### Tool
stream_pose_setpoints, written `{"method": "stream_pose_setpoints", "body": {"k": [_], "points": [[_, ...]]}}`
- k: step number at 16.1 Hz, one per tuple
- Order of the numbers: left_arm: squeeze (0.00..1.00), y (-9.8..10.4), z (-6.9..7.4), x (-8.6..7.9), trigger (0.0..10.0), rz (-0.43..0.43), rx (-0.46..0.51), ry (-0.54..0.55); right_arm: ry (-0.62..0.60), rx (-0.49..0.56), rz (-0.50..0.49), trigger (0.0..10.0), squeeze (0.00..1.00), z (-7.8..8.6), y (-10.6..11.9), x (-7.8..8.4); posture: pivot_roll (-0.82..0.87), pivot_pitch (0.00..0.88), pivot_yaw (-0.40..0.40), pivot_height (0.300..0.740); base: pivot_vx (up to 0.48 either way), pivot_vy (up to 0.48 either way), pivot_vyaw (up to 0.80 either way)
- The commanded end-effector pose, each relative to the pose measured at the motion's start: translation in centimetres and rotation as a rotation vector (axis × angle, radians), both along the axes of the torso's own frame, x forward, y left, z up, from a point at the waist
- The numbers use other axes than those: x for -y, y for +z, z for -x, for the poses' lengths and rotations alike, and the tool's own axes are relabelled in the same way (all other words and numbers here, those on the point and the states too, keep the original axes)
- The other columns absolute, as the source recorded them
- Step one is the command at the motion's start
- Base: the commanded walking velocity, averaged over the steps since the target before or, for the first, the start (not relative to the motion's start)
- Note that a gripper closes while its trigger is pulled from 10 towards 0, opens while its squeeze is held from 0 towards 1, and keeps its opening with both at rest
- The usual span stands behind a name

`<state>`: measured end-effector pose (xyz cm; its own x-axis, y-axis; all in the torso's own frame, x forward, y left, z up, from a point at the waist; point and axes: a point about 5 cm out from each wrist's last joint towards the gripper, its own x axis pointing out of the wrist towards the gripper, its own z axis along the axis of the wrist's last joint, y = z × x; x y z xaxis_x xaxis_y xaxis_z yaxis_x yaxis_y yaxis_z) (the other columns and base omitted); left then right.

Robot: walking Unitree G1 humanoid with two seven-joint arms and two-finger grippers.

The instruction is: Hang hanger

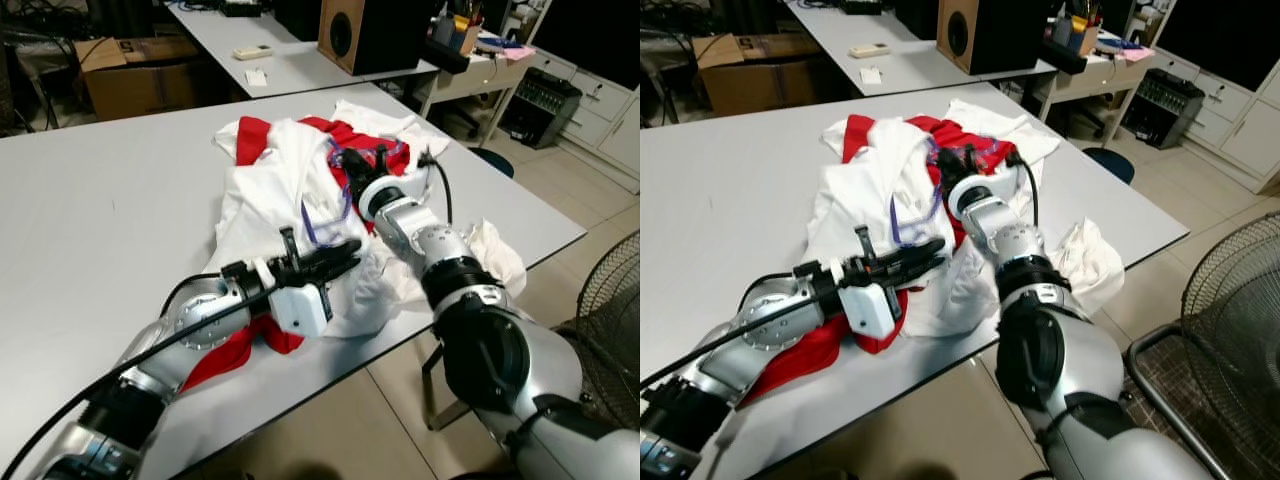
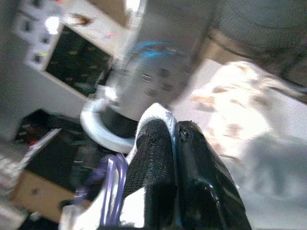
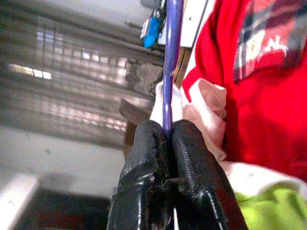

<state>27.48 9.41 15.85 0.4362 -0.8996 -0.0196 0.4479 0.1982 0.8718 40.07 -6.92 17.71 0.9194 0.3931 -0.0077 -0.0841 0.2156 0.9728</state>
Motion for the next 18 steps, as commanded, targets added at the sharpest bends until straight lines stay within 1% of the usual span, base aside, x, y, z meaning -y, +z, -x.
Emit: {"method": "stream_pose_setpoints", "body": {"k": [1,2,3,4,5,6,7,8,9,11,12,13,14,15,17,18], "points": [[0.00,-0.7,0.9,0.5,2.4,-0.030,-0.038,-0.066,-0.037,0.021,0.052,10.0,0.00,-0.1,-0.2,1.9,0.08,0.000,-0.089,0.740,0.000,0.000,0.00],[0.00,-0.8,1.0,0.2,2.4,-0.035,-0.046,-0.068,-0.056,0.017,0.056,10.0,0.00,-0.2,-0.4,2.5,0.08,0.000,-0.089,0.740,0.000,0.000,0.00],[0.00,-0.8,1.2,-0.4,0.0,-0.030,-0.062,-0.059,-0.105,0.003,0.066,10.0,0.00,-0.2,-0.8,4.0,0.08,0.000,-0.084,0.740,0.000,0.000,0.00],[0.00,-0.8,1.2,-1.0,0.0,-0.021,-0.075,-0.040,-0.147,-0.007,0.065,10.0,0.00,-0.2,-1.1,5.2,0.08,0.000,-0.084,0.740,0.000,0.000,0.00],[0.00,-0.8,1.1,-1.4,0.0,-0.017,-0.085,-0.023,-0.166,-0.009,0.060,10.0,0.00,-0.2,-1.3,5.9,0.08,0.000,-0.084,0.740,0.000,0.000,0.00],[0.00,-0.8,1.0,-1.6,2.4,-0.004,-0.087,-0.009,-0.171,-0.008,0.058,10.0,0.00,-0.1,-1.4,6.1,0.08,0.000,-0.084,0.740,0.000,0.000,0.00],[0.00,-0.7,1.0,-1.9,10.0,0.020,-0.124,0.002,-0.180,-0.001,0.048,10.0,0.00,-0.1,-1.5,6.4,0.08,0.000,-0.084,0.740,0.000,0.000,0.00],[0.00,-0.5,1.2,-2.2,10.0,0.121,-0.201,0.001,-0.181,0.006,0.037,10.0,0.00,0.1,-1.8,6.4,0.08,0.000,-0.083,0.740,0.000,0.000,0.00],[1.00,-0.3,1.3,-2.4,10.0,0.181,-0.247,0.001,-0.178,0.008,0.028,10.0,0.00,0.2,-2.1,6.4,0.08,0.000,-0.080,0.740,0.000,0.000,0.00],[1.00,-0.3,1.7,-2.9,10.0,0.277,-0.364,0.004,-0.157,0.020,0.026,10.0,0.00,0.4,-2.6,6.1,0.08,0.000,-0.080,0.740,0.000,0.000,0.00],[1.00,-0.4,1.9,-3.2,10.0,0.312,-0.422,0.006,-0.147,0.025,0.030,10.0,0.00,0.6,-2.8,5.8,0.08,0.000,-0.079,0.740,0.000,0.000,0.00],[1.00,-0.4,2.0,-3.3,10.0,0.319,-0.436,0.006,-0.144,0.027,0.031,10.0,0.00,0.6,-2.9,5.7,0.09,0.000,-0.078,0.740,0.000,0.000,0.00],[1.00,-0.3,2.0,-3.5,10.0,0.352,-0.458,0.013,-0.142,0.029,0.032,10.0,0.00,0.7,-3.0,5.6,0.09,0.000,-0.078,0.740,0.000,0.000,0.00],[1.00,0.1,1.4,-4.7,10.0,0.427,-0.510,0.075,-0.139,0.053,0.036,10.0,0.00,0.8,-3.2,5.5,0.09,0.000,-0.076,0.740,0.000,0.000,0.00],[1.00,0.5,0.6,-5.1,10.0,0.468,-0.518,0.136,-0.143,0.065,0.027,10.0,0.00,0.9,-3.1,5.5,0.09,0.000,-0.079,0.740,0.000,0.000,0.00],[0.79,0.8,-0.9,-4.4,10.0,0.535,-0.585,0.219,-0.137,0.129,0.039,10.0,0.00,1.0,-2.9,5.3,0.10,0.000,-0.078,0.740,0.000,0.000,0.00]]}}
